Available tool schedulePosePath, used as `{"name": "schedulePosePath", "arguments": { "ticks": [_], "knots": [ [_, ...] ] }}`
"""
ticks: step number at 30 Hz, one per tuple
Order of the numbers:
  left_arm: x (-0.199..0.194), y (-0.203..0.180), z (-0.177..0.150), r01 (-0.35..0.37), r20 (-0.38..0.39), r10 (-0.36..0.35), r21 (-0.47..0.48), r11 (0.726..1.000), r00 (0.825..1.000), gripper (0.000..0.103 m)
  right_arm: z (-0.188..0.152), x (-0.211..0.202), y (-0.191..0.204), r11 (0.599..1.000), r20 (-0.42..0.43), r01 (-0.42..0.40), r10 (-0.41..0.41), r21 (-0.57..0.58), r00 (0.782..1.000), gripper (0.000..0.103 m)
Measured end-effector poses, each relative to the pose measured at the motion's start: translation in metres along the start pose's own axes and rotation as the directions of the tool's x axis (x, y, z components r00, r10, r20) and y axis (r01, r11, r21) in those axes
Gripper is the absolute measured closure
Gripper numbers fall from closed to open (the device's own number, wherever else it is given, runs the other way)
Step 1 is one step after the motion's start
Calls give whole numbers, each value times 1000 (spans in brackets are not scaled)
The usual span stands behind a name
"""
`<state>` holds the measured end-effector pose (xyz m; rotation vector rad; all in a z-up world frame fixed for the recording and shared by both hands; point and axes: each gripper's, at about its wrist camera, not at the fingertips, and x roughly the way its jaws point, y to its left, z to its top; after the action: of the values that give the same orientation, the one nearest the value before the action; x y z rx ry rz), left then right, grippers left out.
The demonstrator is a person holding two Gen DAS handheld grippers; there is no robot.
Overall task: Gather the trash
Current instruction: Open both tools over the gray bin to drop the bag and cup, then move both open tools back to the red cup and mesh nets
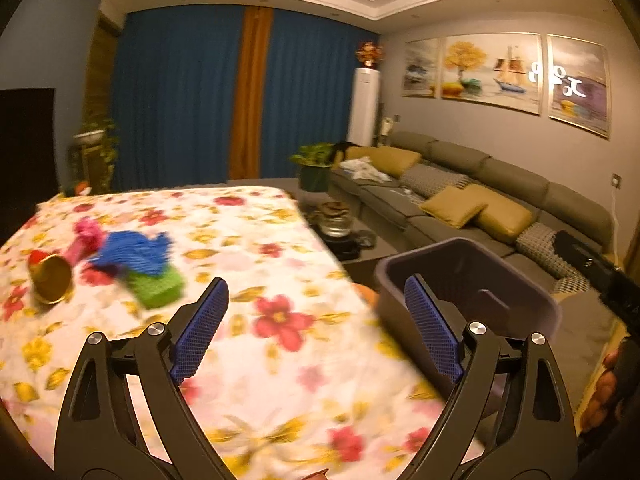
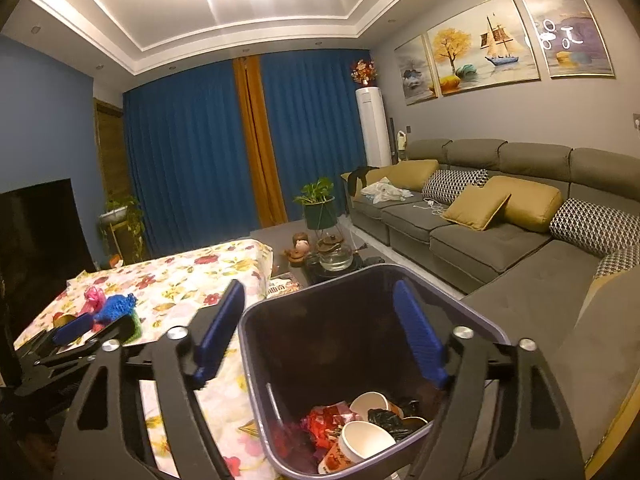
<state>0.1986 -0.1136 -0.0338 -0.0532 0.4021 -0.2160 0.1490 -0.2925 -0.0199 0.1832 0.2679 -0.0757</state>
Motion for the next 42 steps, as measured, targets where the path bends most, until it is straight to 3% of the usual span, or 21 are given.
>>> {"name": "schedulePosePath", "arguments": {
  "ticks": [7, 13, 22, 31, 38, 42],
  "knots": [
    [-20, 62, 1, -180, 20, 181, -41, 983, 983, 15, -4, 5, 40, 997, -13, -62, 62, -38, 998, 24],
    [-38, 126, 7, -320, 25, 323, -73, 944, 946, 15, -5, 18, 89, 986, -42, -143, 140, -83, 989, 24],
    [-42, 202, 10, -446, 20, 450, -97, 890, 893, 15, -6, 52, 173, 964, -74, -233, 225, -129, 972, 24],
    [-16, 254, 7, -494, -53, 492, -133, 859, 869, 15, -15, 105, 241, 952, -128, -262, 244, -157, 961, 24],
    [9, 282, 3, -490, -137, 472, -172, 854, 871, 16, -24, 143, 271, 951, -167, -264, 238, -158, 957, 24],
    [19, 295, 1, -474, -177, 443, -205, 857, 879, 25, -32, 164, 281, 948, -197, -265, 229, -177, 953, 24]
  ]
}}
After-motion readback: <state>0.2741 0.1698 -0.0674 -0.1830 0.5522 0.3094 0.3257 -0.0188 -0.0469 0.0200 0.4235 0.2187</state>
